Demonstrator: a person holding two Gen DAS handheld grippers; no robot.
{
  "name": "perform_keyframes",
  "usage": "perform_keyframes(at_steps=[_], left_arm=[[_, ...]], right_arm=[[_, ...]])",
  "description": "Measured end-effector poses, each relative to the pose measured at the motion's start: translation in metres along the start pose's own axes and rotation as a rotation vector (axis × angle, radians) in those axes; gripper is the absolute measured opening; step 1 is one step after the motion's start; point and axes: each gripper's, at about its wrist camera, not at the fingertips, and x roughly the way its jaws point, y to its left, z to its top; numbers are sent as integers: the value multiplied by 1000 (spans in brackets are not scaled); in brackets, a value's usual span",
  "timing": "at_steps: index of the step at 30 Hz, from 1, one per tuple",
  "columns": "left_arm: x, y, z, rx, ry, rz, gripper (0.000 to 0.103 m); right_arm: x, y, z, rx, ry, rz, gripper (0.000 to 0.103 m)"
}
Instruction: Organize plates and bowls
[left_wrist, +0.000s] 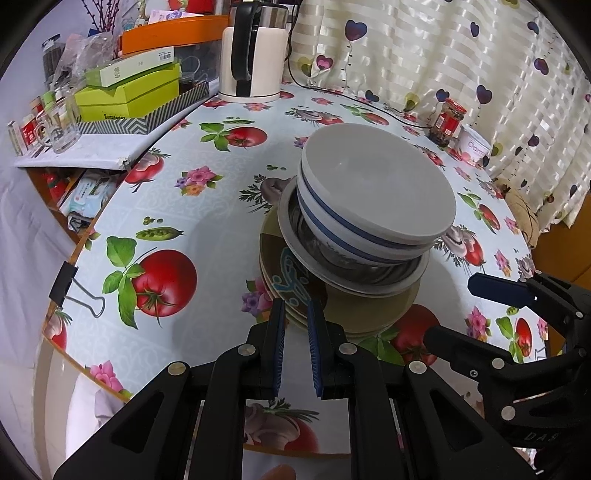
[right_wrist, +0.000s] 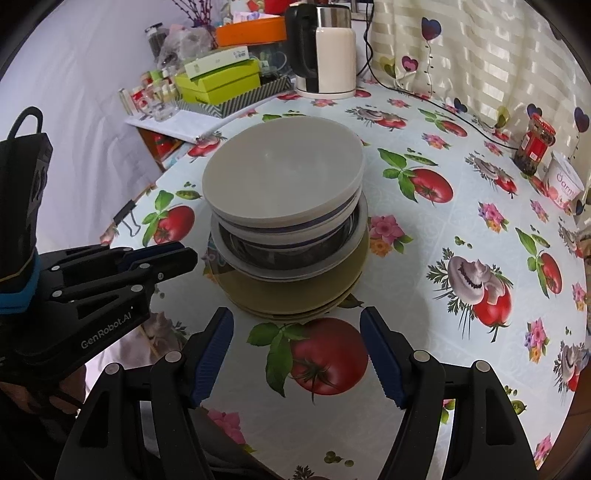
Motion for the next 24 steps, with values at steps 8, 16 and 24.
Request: perform_keyframes(at_steps=[8,16,24], left_arm=[[1,-2,0,6,3,2,13],[2,-4,1,10,8,2,13],[2,-4,1,10,8,3,13]], right_arm=[[2,1,-1,-9,-1,-7,72],[2,2,-1,-8,0,-6,72],[2,2,-1,-8,0,-6,76]])
